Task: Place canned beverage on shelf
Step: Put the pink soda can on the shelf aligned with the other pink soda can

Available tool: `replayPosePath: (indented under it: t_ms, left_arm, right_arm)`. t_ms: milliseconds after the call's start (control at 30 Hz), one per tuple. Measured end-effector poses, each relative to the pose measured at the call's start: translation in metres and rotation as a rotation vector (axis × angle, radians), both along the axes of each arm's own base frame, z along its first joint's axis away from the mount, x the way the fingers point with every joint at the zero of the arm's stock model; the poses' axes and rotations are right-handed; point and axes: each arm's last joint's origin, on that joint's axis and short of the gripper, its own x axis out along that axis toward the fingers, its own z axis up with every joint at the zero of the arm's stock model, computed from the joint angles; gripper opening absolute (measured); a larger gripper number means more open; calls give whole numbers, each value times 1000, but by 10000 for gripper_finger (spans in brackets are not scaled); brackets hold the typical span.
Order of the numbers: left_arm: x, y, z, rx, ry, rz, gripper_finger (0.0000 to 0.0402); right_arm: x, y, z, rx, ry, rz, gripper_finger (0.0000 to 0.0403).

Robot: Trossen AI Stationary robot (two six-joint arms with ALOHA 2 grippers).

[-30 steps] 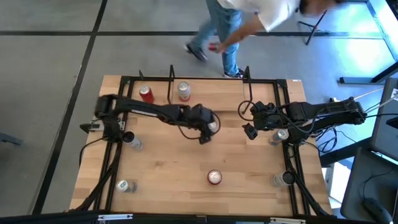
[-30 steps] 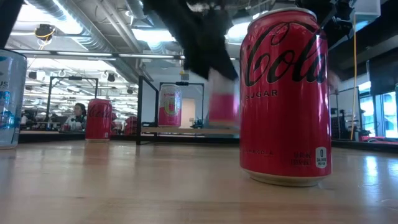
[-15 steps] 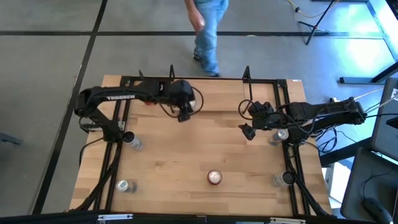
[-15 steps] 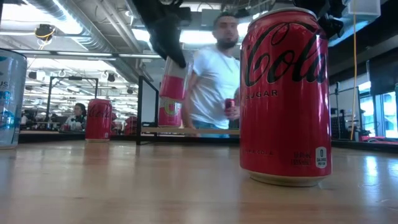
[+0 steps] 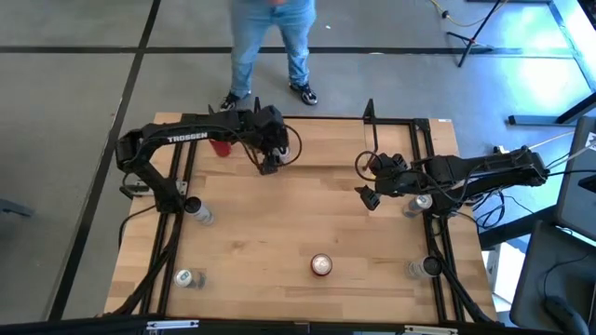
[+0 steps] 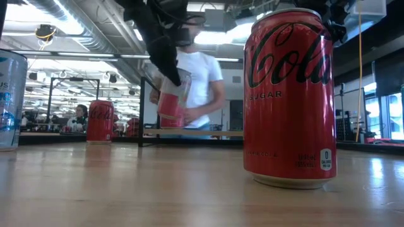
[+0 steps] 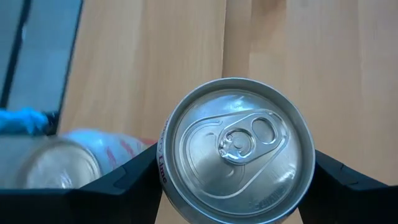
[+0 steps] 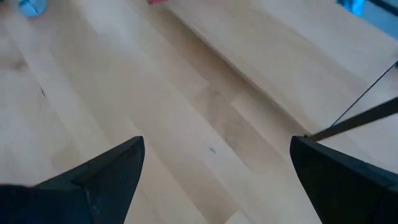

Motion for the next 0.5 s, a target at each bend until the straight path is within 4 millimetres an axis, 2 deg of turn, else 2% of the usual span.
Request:
replayPosePath:
  t_ms: [500]
  left_arm:
    - [-23, 37, -14, -5, -22, -211, 267]
  right_arm:
    - [10, 1, 8, -45, -113, 39, 386]
